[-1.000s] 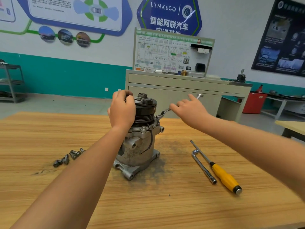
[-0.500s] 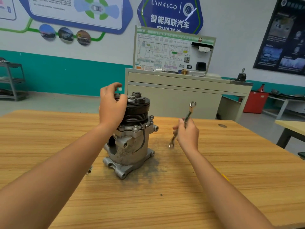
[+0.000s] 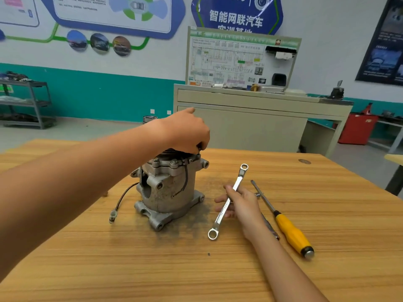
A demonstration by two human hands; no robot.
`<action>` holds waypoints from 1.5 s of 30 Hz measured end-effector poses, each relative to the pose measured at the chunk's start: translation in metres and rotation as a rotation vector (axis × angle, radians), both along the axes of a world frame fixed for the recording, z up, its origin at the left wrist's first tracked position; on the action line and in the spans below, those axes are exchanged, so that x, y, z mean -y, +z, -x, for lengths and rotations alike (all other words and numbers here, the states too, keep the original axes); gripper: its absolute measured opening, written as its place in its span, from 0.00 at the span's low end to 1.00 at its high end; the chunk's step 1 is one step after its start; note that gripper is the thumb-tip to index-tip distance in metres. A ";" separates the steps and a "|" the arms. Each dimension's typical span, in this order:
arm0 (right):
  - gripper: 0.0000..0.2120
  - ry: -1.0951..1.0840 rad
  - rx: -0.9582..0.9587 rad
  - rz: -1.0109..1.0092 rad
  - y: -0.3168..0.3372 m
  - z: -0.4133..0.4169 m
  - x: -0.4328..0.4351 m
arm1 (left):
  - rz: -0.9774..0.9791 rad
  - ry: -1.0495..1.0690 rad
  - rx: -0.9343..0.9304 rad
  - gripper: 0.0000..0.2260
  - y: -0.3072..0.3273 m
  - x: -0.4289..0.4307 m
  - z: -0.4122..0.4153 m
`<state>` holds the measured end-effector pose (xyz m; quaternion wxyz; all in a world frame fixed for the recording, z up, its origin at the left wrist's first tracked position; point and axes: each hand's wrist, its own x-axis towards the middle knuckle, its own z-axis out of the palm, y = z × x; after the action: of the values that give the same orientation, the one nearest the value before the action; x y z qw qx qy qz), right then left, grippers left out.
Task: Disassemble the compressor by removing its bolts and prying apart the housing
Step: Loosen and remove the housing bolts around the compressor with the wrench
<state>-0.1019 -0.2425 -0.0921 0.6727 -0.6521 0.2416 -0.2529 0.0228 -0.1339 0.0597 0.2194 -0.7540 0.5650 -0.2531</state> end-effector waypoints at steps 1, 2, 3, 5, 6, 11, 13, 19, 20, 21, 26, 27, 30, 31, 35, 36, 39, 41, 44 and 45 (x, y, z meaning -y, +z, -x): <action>0.04 0.010 -0.003 0.005 -0.001 -0.001 0.000 | 0.011 -0.010 -0.024 0.11 0.001 0.001 -0.002; 0.04 0.018 -0.004 0.008 -0.001 -0.001 0.000 | 0.024 -0.017 -0.053 0.11 0.003 0.001 -0.004; 0.05 0.024 -0.003 0.010 -0.001 -0.002 0.001 | 0.047 -0.028 -0.088 0.11 0.006 0.001 -0.005; 0.05 0.029 -0.006 0.007 -0.002 -0.003 0.001 | 0.157 -0.063 -0.194 0.11 0.016 0.000 -0.008; 0.05 0.027 -0.008 0.003 -0.002 -0.003 0.002 | 0.238 -0.086 -0.256 0.11 0.023 -0.003 -0.009; 0.05 0.017 -0.028 0.003 -0.006 -0.003 0.004 | 0.631 -0.208 -0.403 0.09 0.045 -0.050 -0.003; 0.04 0.009 -0.036 0.007 -0.007 -0.004 0.003 | 0.781 -0.189 -0.449 0.09 0.030 -0.090 -0.005; 0.04 0.010 -0.064 0.046 -0.011 -0.005 0.002 | 1.049 0.380 -0.808 0.09 -0.089 -0.210 -0.034; 0.04 0.011 -0.069 0.056 -0.011 -0.005 0.003 | 1.058 0.468 -0.836 0.09 -0.109 -0.224 -0.039; 0.04 0.011 -0.076 0.065 -0.012 -0.005 0.003 | 1.062 0.543 -0.844 0.08 -0.127 -0.237 -0.044; 0.04 0.009 -0.088 0.083 -0.013 -0.006 0.004 | 1.036 0.675 -0.819 0.07 -0.175 -0.251 -0.061; 0.04 0.009 -0.091 0.089 -0.013 -0.006 0.004 | 1.028 0.678 -0.804 0.07 -0.179 -0.248 -0.064; 0.04 0.009 -0.098 0.097 -0.013 -0.006 0.005 | 1.043 0.689 -0.752 0.06 -0.184 -0.243 -0.070; 0.04 0.008 -0.101 0.099 -0.013 -0.005 0.005 | 1.069 0.699 -0.733 0.06 -0.185 -0.244 -0.071; 0.05 0.010 -0.117 0.111 -0.012 -0.006 0.005 | 1.167 0.782 -0.683 0.08 -0.188 -0.251 -0.079; 0.05 0.012 -0.123 0.114 -0.012 -0.006 0.005 | 1.163 0.799 -0.684 0.09 -0.188 -0.252 -0.080; 0.05 0.020 -0.143 0.121 -0.013 -0.006 0.005 | 1.148 0.815 -0.689 0.09 -0.188 -0.248 -0.080; 0.05 0.022 -0.149 0.126 -0.013 -0.006 0.006 | 1.210 0.788 -0.676 0.08 -0.188 -0.247 -0.080; 0.05 0.022 -0.154 0.123 -0.014 -0.007 0.006 | 1.262 0.786 -0.659 0.08 -0.187 -0.251 -0.084; 0.05 0.025 -0.157 0.121 -0.014 -0.007 0.006 | 1.229 0.807 -0.668 0.08 -0.186 -0.251 -0.086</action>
<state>-0.0951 -0.2488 -0.1058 0.6141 -0.7123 0.2697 -0.2068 0.1083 0.1175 -0.1266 -0.3405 -0.9215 0.0449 -0.1813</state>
